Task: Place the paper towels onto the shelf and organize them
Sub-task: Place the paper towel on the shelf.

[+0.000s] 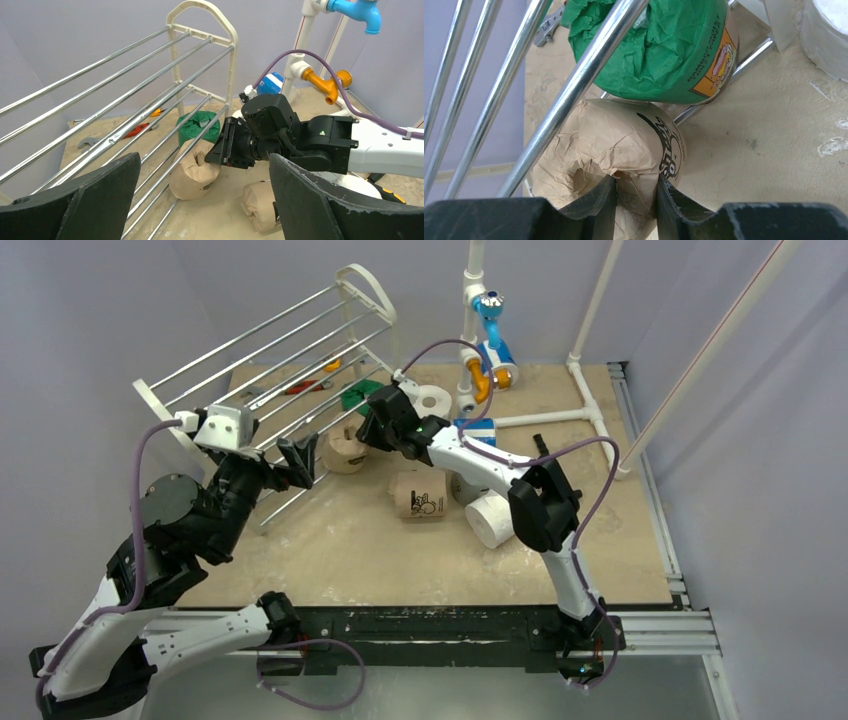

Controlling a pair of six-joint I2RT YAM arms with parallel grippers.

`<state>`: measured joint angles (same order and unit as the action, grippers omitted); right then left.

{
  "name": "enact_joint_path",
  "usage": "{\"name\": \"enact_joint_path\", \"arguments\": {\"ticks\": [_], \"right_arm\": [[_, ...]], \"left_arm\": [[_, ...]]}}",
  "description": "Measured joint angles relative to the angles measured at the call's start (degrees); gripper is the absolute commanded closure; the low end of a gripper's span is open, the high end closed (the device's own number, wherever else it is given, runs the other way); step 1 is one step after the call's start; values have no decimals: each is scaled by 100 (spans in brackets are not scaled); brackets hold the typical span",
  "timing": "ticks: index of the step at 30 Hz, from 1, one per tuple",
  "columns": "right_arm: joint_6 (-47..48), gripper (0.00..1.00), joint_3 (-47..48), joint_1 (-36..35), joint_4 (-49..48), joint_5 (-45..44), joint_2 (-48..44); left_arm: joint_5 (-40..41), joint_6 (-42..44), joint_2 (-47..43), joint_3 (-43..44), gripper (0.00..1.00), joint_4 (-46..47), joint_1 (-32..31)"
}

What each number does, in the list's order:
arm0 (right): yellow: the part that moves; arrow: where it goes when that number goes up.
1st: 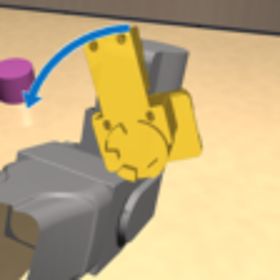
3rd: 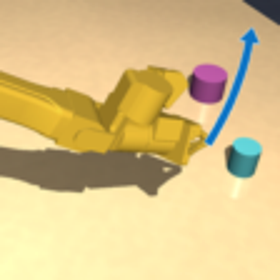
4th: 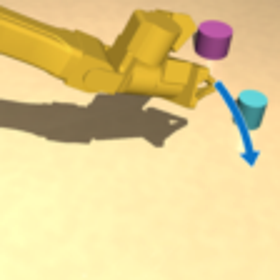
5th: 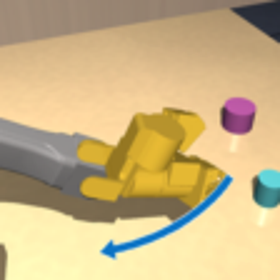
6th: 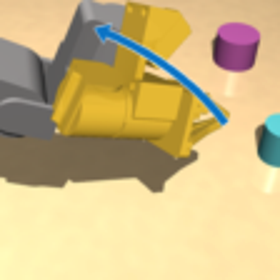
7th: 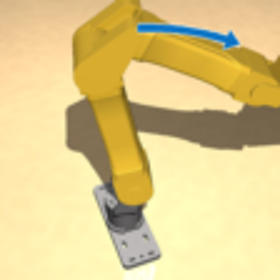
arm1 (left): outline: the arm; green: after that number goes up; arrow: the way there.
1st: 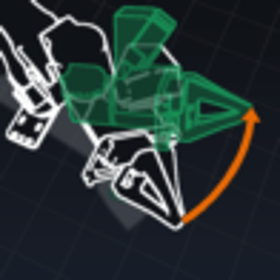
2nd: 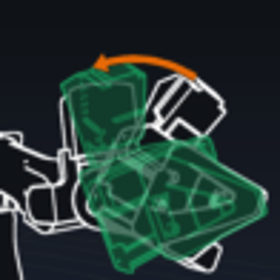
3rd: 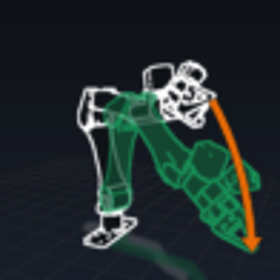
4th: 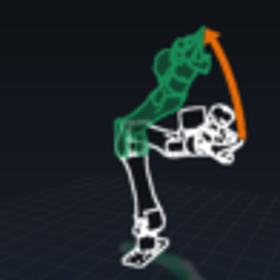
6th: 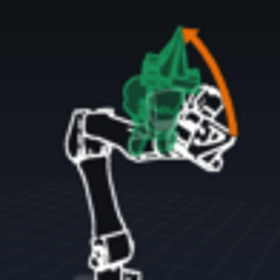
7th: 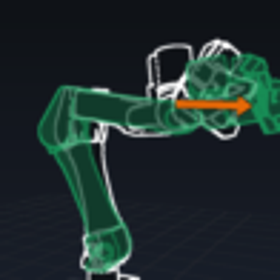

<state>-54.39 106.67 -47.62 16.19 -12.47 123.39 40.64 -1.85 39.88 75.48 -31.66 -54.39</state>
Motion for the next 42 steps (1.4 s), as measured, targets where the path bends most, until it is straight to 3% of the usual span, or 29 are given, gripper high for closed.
{"name": "enact_joint_path", "arguments": {"ticks": [42], "right_arm": [[-715,72,413,-42,-188,-162,525]], "left_arm": [[-20,-4,-149,-317,0,72,0]]}}
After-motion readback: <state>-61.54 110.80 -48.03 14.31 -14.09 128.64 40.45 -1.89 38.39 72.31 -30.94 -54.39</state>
